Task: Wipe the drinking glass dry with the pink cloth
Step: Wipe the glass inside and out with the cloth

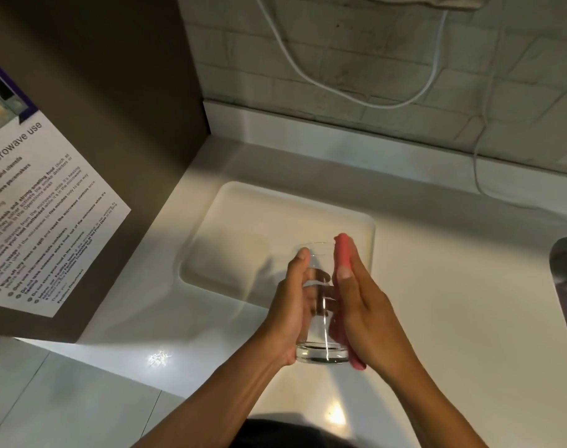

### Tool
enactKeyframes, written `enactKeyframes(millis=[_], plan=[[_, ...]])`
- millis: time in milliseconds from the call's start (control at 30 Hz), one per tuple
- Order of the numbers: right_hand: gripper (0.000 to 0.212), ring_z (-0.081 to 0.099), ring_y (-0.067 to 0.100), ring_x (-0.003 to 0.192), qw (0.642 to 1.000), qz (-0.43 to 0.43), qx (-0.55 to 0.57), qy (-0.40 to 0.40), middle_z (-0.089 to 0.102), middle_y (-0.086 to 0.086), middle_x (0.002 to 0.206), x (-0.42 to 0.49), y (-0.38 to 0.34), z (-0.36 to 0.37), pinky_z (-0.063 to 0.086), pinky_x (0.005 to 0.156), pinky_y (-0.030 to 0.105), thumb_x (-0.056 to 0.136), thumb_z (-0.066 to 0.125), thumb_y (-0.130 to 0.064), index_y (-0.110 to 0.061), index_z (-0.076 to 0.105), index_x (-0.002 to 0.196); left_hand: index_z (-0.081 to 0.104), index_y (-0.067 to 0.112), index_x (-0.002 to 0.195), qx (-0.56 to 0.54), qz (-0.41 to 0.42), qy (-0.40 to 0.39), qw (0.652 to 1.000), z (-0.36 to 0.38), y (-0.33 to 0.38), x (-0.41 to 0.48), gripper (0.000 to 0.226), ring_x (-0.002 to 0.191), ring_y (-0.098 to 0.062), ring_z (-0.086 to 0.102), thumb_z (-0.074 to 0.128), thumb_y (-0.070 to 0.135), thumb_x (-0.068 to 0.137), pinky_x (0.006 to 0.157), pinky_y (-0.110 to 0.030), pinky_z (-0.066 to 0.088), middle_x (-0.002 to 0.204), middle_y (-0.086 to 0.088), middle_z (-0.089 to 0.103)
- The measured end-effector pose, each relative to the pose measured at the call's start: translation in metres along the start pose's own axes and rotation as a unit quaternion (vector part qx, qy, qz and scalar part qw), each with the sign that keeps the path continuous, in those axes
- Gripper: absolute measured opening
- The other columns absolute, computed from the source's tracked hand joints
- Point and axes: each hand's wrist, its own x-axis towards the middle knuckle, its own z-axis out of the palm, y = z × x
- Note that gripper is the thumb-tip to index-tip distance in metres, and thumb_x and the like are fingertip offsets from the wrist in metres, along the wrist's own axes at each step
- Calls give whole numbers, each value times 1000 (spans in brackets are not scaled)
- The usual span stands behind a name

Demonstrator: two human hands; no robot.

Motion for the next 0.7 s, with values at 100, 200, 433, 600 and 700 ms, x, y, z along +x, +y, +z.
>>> enactKeyframes(millis=[100,200,433,600,700], plan=[[57,9,-29,140,993,-60,-82,-52,-2,-49,158,-19,6,9,16,104,-8,104,12,-64,-57,0,159,82,19,116,-21,-5,9,1000,-8,4,11,76,106,-31,81,42,81,95,87,-45,68,113,-16,84],[59,-11,-19,147,986,-92,-114,-84,-17,-32,167,-13,8,9,6,110,-4,107,14,-57,-46,-4,163,80,23,121,-16,-2,11,1000,-8,3,11,68,113,-27,79,39,73,101,97,-42,63,118,-13,84],[47,37,-2,144,1000,-10,-1,-13,18,-36,164,0,5,0,35,114,18,107,21,-57,-74,5,147,71,7,127,12,1,9,1000,-1,-4,0,94,118,-44,73,51,87,81,105,-62,57,120,-27,78],[58,2,-18,149,991,-72,-81,-75,-14,-42,163,-26,12,12,23,117,8,106,16,-61,-57,-8,158,84,26,111,-7,-10,19,1000,-7,-6,13,71,109,-27,81,41,81,95,97,-45,63,111,-11,85],[56,-3,-21,147,993,-72,-71,-64,-15,-34,167,-11,9,3,11,105,-8,108,20,-54,-57,-4,158,84,40,109,18,20,-7,1000,0,-18,6,58,117,-28,77,41,77,98,108,-52,58,116,-6,84]])
